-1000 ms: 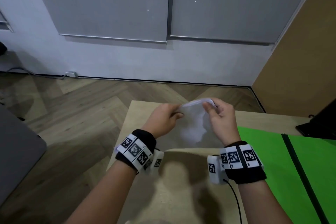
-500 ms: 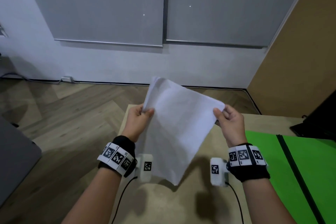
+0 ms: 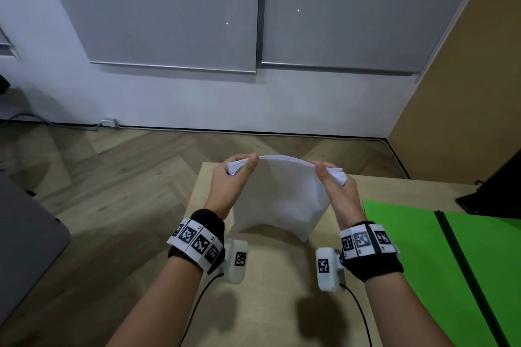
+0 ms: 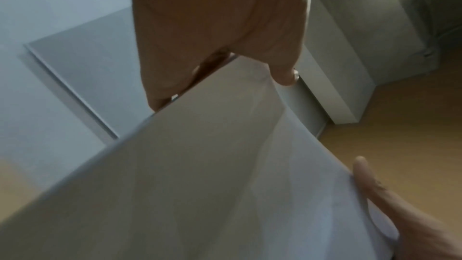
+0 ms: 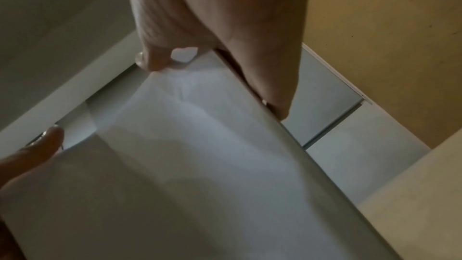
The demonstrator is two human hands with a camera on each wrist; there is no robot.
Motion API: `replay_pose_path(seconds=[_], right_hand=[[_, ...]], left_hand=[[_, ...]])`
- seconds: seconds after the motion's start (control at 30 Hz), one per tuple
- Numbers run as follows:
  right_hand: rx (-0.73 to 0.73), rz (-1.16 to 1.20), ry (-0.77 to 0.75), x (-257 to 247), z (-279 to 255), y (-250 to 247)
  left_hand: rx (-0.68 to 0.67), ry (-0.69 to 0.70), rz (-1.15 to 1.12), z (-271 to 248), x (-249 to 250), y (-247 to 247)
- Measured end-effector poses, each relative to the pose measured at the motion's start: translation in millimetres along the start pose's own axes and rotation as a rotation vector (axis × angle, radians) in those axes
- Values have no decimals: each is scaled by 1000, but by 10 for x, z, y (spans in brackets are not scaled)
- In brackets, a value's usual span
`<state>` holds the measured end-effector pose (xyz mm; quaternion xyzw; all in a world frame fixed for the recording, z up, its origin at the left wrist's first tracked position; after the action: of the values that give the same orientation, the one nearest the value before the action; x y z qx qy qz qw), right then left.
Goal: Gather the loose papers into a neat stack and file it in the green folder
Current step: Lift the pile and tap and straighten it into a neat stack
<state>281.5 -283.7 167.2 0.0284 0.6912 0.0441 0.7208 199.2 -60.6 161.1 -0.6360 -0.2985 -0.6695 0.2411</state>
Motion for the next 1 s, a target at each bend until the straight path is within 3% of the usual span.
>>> replay_pose_path(seconds=[0.17, 0.3, 0.37, 0.43, 0.67, 0.83, 1.0], right_hand=[[127, 11, -33, -45, 92, 25], [-13, 35, -1, 53, 149, 38], [-98, -52, 14, 114, 157, 25], [-91, -145, 14, 91, 140, 33], [10, -78, -38, -131, 115, -16], [11, -184, 85, 282, 45, -14], [89, -146, 80, 325, 21, -76]], left_hand=[[124, -42, -81, 30, 16, 61], [-24, -4, 1, 52, -1, 67], [-133, -10, 43, 58, 6, 70], [-196, 14, 67, 37, 70, 92], [-191, 137, -31, -71, 362, 57], [-172, 14, 15, -143, 16, 8], [-144, 7, -7, -185, 3, 8]])
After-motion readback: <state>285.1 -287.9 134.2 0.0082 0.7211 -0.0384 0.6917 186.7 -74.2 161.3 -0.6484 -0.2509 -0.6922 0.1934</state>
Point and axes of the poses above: each hand's wrist, its own z-axis towards the middle knuckle, its own y-axis out of the palm, x = y × z, the point moved 6 cm from there along z, towards the middle knuckle, and after that the axes turned 13 degrees about x, right-handed, at the moved point
